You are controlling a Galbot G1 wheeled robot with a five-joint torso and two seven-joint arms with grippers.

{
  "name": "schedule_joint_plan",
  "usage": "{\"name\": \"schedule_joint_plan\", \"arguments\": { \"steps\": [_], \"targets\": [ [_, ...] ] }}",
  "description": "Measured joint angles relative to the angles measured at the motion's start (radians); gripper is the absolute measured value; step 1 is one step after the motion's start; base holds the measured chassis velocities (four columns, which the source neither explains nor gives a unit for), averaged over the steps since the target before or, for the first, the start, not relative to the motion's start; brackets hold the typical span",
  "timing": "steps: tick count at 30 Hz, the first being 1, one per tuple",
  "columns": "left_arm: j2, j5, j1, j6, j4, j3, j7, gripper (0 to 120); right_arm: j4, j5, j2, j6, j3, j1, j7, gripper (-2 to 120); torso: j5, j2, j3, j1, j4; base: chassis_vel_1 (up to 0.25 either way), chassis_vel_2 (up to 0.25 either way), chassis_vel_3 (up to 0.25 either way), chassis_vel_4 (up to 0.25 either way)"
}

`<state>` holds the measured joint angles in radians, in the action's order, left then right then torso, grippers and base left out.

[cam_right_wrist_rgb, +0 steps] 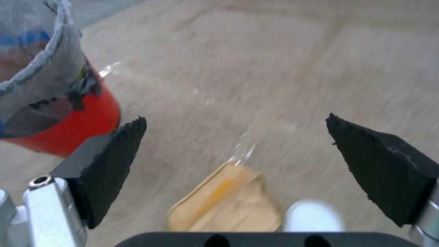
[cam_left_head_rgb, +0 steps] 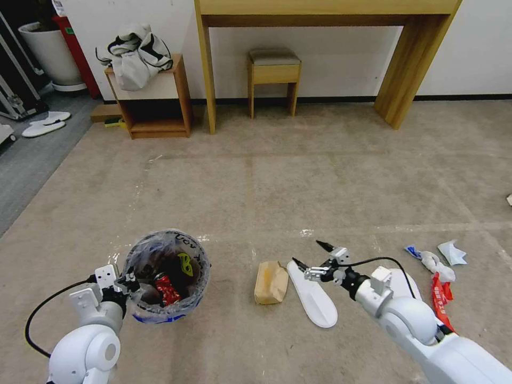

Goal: Pick up the trash bin and place the garbage on the floor into it.

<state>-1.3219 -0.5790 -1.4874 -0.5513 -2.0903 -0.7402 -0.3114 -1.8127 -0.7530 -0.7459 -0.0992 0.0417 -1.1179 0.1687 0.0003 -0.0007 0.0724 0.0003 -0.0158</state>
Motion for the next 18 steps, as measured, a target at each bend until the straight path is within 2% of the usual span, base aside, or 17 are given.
{"name": "schedule_joint_plan", "arguments": {
  "steps": [1, 2, 4, 5, 7, 8, 10, 11, 13, 14, 15, 16, 18],
  "targets": [
    [-0.002, -0.001, 0.001, 0.0, 0.0, -0.001, 0.0, 1, 0.0, -0.086, 0.02, -0.051, -0.056, 0.046, -0.044, 100, -0.0001, 0.0, 0.0, 0.0, -0.0002, 0.0, 0.0, 0.0, 0.0],
    [-0.002, -0.001, 0.001, 0.0, 0.0, -0.001, 0.0, 1, 0.0, -0.086, 0.02, -0.051, -0.056, 0.046, -0.044, 100, -0.0001, 0.0, 0.0, 0.0, -0.0002, 0.0, 0.0, 0.0, 0.0],
    [-0.006, -0.001, 0.002, 0.0, 0.0, -0.001, 0.0, 1, -0.004, -0.196, 0.034, -0.126, -0.141, 0.107, -0.142, 100, 0.0, 0.0, 0.0, 0.0, -0.0002, 0.0, 0.0, 0.0, 0.0],
    [-0.006, -0.001, 0.002, 0.0, 0.0, -0.001, 0.0, 1, -0.004, -0.196, 0.034, -0.126, -0.141, 0.107, -0.142, 100, 0.0, 0.0, 0.0, 0.0, -0.0002, 0.0, 0.0, 0.0, 0.0],
    [-0.009, 0.0, 0.004, 0.001, 0.001, -0.002, 0.001, 1, -0.017, -0.323, 0.036, -0.228, -0.214, 0.16, -0.268, 100, -0.0001, 0.0, 0.0, 0.0, -0.0001, 0.0, 0.0, 0.0, 0.0],
    [-0.009, 0.0, 0.004, 0.001, 0.001, -0.002, 0.001, 1, -0.017, -0.323, 0.036, -0.228, -0.214, 0.16, -0.268, 100, -0.0001, 0.0, 0.0, 0.0, -0.0001, 0.0, 0.0, 0.0, 0.0],
    [-0.011, 0.0, 0.005, 0.002, 0.001, -0.009, 0.002, 1, -0.021, -0.477, 0.023, -0.319, -0.287, 0.224, -0.413, 100, 0.0, 0.0, 0.0, 0.0, -0.0002, 0.0, 0.0, 0.0, 0.0],
    [-0.011, 0.0, 0.005, 0.002, 0.001, -0.009, 0.002, 1, -0.021, -0.477, 0.023, -0.319, -0.287, 0.224, -0.413, 100, 0.0, 0.0, 0.0, 0.0, -0.0002, 0.0, 0.0, 0.0, 0.0],
    [-0.011, -0.002, 0.005, 0.004, 0.001, -0.015, 0.005, 1, -0.022, -0.648, -0.002, -0.401, -0.352, 0.307, -0.577, 100, 0.0, 0.0, 0.0, 0.0, -0.0002, 0.0, 0.0, 0.0, 0.0],
    [-0.011, -0.002, 0.005, 0.004, 0.001, -0.015, 0.005, 1, -0.022, -0.648, -0.002, -0.401, -0.352, 0.307, -0.577, 100, 0.0, 0.0, 0.0, 0.0, -0.0002, 0.0, 0.0, 0.0, 0.0],
    [-0.011, -0.002, 0.005, 0.005, 0.001, -0.016, 0.006, 1, -0.022, -0.695, -0.011, -0.417, -0.371, 0.338, -0.62, 100, -0.0001, 0.0, 0.0, 0.0, -0.0002, 0.0, 0.0, 0.0, 0.0],
    [-0.013, -0.002, 0.005, 0.009, 0.001, -0.019, 0.01, 1, -0.023, -0.811, -0.035, -0.439, -0.411, 0.404, -0.71, 100, -0.0002, 0.0, 0.0, 0.0, 0.0, 0.0, 0.0, 0.0, 0.0],
    [-0.013, -0.002, 0.006, 0.011, 0.002, -0.02, 0.012, 1, -0.022, -0.856, -0.047, -0.447, -0.425, 0.427, -0.745, 100, -0.0002, 0.0, 0.0, 0.0, 0.0, 0.0, 0.0, 0.0, 0.0]
  ]
}}
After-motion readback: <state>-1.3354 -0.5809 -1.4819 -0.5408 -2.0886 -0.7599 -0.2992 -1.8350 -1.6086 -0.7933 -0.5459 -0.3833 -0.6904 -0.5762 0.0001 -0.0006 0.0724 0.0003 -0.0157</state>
